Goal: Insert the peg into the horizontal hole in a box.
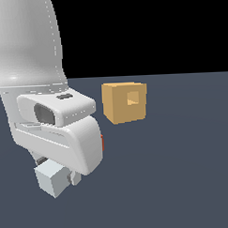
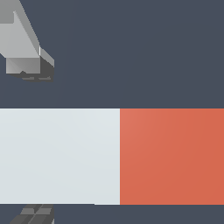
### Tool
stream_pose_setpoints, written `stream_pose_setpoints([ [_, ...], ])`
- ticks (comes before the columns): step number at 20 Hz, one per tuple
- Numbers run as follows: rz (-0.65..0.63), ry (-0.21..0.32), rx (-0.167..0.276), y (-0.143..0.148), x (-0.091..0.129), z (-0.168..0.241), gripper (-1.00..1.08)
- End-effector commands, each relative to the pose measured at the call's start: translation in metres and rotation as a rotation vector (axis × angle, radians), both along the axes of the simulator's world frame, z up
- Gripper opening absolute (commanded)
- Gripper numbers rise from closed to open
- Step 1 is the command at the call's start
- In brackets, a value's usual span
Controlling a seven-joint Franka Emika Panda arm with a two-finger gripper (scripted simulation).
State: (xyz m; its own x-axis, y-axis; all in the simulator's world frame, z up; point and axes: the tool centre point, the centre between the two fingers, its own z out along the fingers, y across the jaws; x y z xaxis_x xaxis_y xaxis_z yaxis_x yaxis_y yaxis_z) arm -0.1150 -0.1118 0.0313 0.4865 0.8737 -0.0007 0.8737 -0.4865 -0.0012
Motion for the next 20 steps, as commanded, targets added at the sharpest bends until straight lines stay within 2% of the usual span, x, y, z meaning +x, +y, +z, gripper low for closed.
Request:
stream_pose_setpoints([
  [1,-0.001,-0.001,0.000,-0.0001,0.0004,-0.0064,1.00],
  [4,-0.001,-0.001,0.000,0.0000,0.0006,-0.0088,1.00],
  [5,-0.001,-0.001,0.000,0.0000,0.0006,-0.0088,-1.00],
  [20,0.015,-0.002,0.000,0.0005,0.0062,-0.0067,-1.00],
])
